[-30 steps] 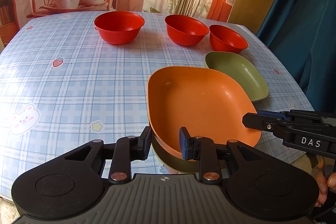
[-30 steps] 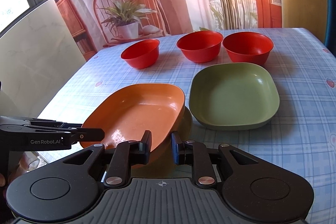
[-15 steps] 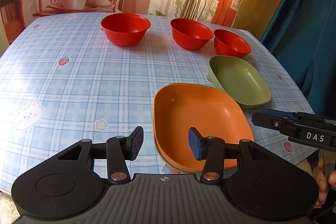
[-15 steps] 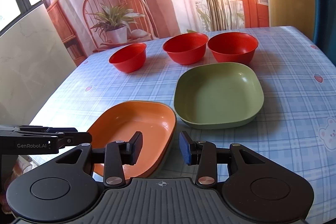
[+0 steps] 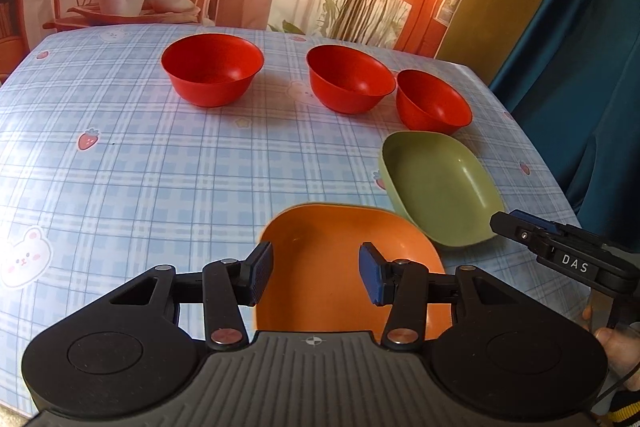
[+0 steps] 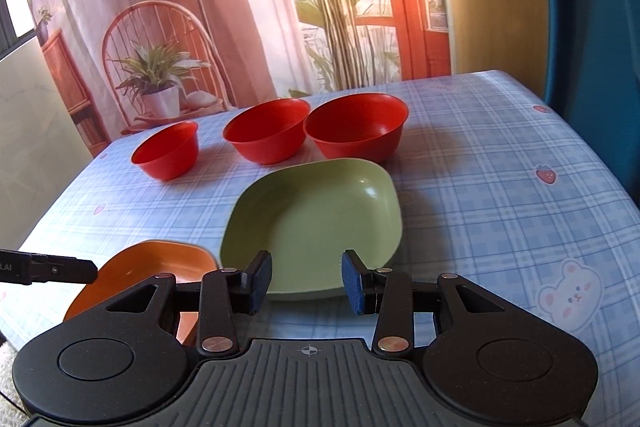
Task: Organize plates and bowls
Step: 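Grasp the green plate rim with the right tool while the left tool holds the orange plate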
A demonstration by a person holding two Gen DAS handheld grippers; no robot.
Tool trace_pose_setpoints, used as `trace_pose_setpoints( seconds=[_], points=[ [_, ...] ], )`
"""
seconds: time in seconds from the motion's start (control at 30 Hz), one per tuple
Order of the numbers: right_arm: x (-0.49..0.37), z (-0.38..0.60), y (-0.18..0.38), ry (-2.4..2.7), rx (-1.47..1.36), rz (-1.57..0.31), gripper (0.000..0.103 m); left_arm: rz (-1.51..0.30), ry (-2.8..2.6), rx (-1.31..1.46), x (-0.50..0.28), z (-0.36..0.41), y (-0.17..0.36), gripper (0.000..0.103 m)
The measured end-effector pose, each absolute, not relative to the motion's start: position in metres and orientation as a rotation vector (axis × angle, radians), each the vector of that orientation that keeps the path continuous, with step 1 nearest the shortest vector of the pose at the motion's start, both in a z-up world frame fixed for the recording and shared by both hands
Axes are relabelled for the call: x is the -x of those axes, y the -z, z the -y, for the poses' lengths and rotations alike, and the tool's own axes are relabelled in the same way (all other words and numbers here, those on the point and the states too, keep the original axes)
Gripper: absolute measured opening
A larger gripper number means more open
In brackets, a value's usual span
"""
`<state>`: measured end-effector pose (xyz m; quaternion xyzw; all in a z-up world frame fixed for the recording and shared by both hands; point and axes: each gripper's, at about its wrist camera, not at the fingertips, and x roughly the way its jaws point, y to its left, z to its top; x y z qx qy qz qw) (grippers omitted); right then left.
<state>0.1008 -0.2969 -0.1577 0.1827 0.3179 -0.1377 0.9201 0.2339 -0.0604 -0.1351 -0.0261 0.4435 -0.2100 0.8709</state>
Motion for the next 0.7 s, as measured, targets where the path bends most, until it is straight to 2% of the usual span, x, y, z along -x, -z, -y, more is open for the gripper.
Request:
trace_pose_setpoints(
  seconds=[0.47,0.7],
  points=[
    [-0.124,0.352,0.177,0.348,-0.381,-0.623,0.037,-0.999,0.506,-0.017,-0.301,0.153,0.164,0.049],
    [-0.131,0.361,0.188,0.345,-0.386,-0.641,0.037,-1.050,0.516,-0.019,-0.312,0.165,0.181,0.048]
  ],
)
